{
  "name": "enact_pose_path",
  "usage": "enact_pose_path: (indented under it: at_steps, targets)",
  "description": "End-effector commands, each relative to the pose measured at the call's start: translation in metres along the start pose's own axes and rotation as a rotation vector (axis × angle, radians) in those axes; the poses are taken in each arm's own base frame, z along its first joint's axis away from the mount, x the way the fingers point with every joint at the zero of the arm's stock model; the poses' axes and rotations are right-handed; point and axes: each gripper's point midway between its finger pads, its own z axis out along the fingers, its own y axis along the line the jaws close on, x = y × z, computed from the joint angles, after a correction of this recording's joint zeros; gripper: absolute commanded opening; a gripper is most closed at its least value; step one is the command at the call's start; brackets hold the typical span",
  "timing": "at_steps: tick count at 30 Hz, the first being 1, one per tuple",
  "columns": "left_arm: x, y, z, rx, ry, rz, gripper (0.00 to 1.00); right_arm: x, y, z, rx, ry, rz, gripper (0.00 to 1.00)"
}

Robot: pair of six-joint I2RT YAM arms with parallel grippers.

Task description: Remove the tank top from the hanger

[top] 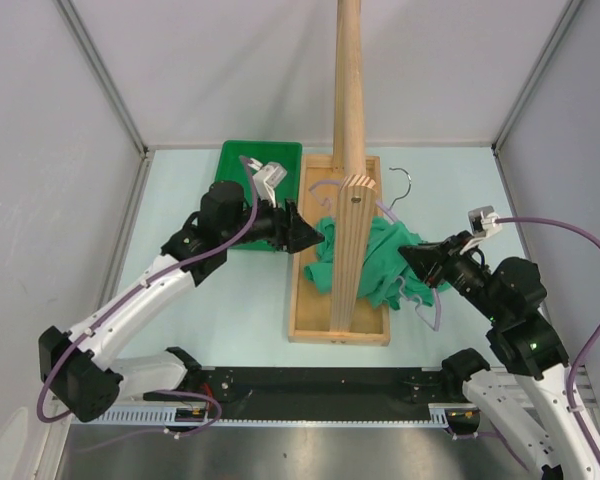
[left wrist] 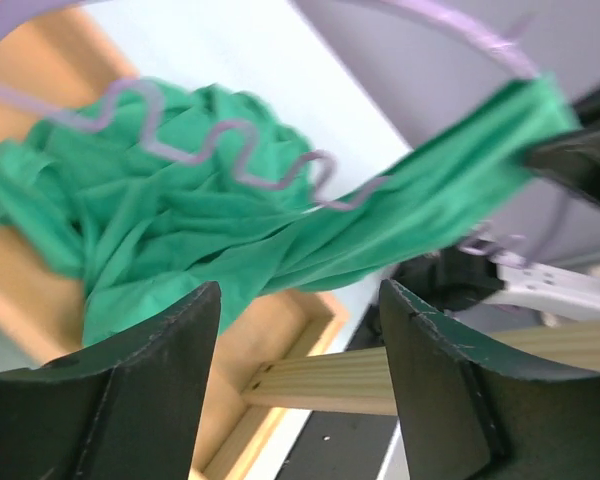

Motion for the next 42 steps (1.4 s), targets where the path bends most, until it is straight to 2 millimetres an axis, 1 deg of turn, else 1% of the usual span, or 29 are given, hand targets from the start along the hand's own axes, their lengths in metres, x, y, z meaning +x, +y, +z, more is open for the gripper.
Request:
enact_pose_path:
  at_steps: [1, 2, 3, 4, 5, 6, 7, 8, 10, 12, 13, 15, 16, 17, 18, 19, 20, 21, 23, 25, 26, 27, 28, 29, 31, 34, 37, 38, 42]
  targets:
    - [-0.014, -0.040, -0.008, 0.190, -0.031, -0.013, 0.72, -0.021, 0.017, 0.006, -0.087, -0.076, -0.036, 0.00]
    - [-0.017, -0.051, -0.009, 0.248, -0.035, -0.043, 0.73, -0.020, 0.018, 0.007, -0.095, -0.074, -0.037, 0.00]
    - [-0.014, -0.052, -0.007, 0.265, -0.021, -0.074, 0.73, -0.019, 0.017, 0.008, -0.095, -0.073, -0.034, 0.00]
    - [-0.022, -0.059, -0.004, 0.304, -0.050, -0.072, 0.73, -0.015, 0.016, 0.010, -0.098, -0.062, -0.028, 0.00]
    - [-0.021, -0.064, -0.003, 0.329, -0.035, -0.127, 0.73, -0.014, 0.017, 0.011, -0.108, -0.061, -0.027, 0.00]
    - [-0.020, -0.067, 0.000, 0.342, -0.032, -0.146, 0.73, -0.013, 0.017, 0.012, -0.109, -0.058, -0.025, 0.00]
    - [-0.024, -0.069, 0.005, 0.359, -0.041, -0.156, 0.74, -0.011, 0.017, 0.013, -0.114, -0.054, -0.022, 0.00]
    - [-0.027, -0.074, 0.005, 0.375, -0.041, -0.172, 0.74, -0.010, 0.017, 0.014, -0.116, -0.052, -0.020, 0.00]
    - [-0.027, -0.086, 0.008, 0.402, -0.034, -0.161, 0.74, -0.008, 0.016, 0.014, -0.111, -0.049, -0.018, 0.00]
    - [-0.026, -0.092, 0.011, 0.409, -0.035, -0.152, 0.75, -0.010, 0.014, 0.014, -0.100, -0.049, -0.017, 0.00]
    - [-0.025, -0.092, 0.012, 0.405, -0.037, -0.152, 0.75, -0.010, 0.015, 0.014, -0.099, -0.047, -0.014, 0.00]
    - [-0.022, -0.089, 0.017, 0.383, -0.041, -0.189, 0.75, -0.009, 0.015, 0.013, -0.098, -0.039, -0.011, 0.00]
    - [-0.015, -0.081, 0.023, 0.360, -0.036, -0.223, 0.76, -0.007, 0.015, 0.012, -0.099, -0.033, -0.013, 0.00]
    - [-0.016, -0.076, 0.027, 0.342, -0.053, -0.250, 0.77, -0.008, 0.014, 0.011, -0.097, -0.039, -0.017, 0.00]
    - [-0.022, -0.076, 0.029, 0.349, -0.081, -0.296, 0.77, -0.007, 0.013, 0.010, -0.093, -0.043, -0.020, 0.00]
    - [-0.014, -0.067, 0.036, 0.327, -0.074, -0.343, 0.78, -0.004, 0.011, 0.011, -0.089, -0.040, -0.019, 0.00]
    - [-0.020, -0.067, 0.039, 0.332, -0.105, -0.368, 0.79, -0.003, 0.010, 0.012, -0.088, -0.042, -0.021, 0.00]
    - [-0.021, -0.067, 0.041, 0.343, -0.104, -0.435, 0.79, -0.005, 0.012, 0.012, -0.100, -0.058, -0.026, 0.00]
    - [-0.020, -0.064, 0.050, 0.352, -0.100, -0.494, 0.79, -0.001, 0.011, 0.016, -0.112, -0.054, -0.024, 0.00]
    - [-0.029, -0.070, 0.052, 0.373, -0.116, -0.530, 0.80, -0.002, 0.016, 0.021, -0.151, -0.061, -0.028, 0.00]
    - [-0.030, -0.069, 0.055, 0.368, -0.118, -0.536, 0.85, 0.004, 0.015, 0.024, -0.156, -0.053, -0.021, 0.00]
    - [-0.033, -0.068, 0.057, 0.356, -0.132, -0.540, 0.86, 0.002, 0.019, 0.026, -0.185, -0.067, -0.023, 0.00]
    - [-0.038, -0.069, 0.057, 0.353, -0.148, -0.540, 0.87, 0.004, 0.020, 0.027, -0.195, -0.065, -0.019, 0.00]
    - [-0.041, -0.066, 0.057, 0.335, -0.161, -0.545, 0.91, 0.005, 0.020, 0.028, -0.201, -0.067, -0.016, 0.00]
    - [-0.044, -0.058, 0.059, 0.285, -0.189, -0.583, 0.93, 0.006, 0.020, 0.031, -0.212, -0.083, -0.010, 0.00]
    - [-0.047, -0.051, 0.062, 0.237, -0.208, -0.613, 0.93, 0.011, 0.019, 0.034, -0.219, -0.073, -0.008, 0.00]
    - [-0.041, -0.040, 0.067, 0.177, -0.189, -0.664, 0.91, 0.016, 0.018, 0.036, -0.217, -0.055, -0.007, 0.00]
    - [-0.040, -0.036, 0.068, 0.157, -0.191, -0.679, 0.90, 0.015, 0.019, 0.035, -0.216, -0.061, -0.008, 0.00]
    - [-0.038, -0.033, 0.071, 0.136, -0.187, -0.714, 0.86, 0.016, 0.019, 0.032, -0.216, -0.066, -0.019, 0.00]
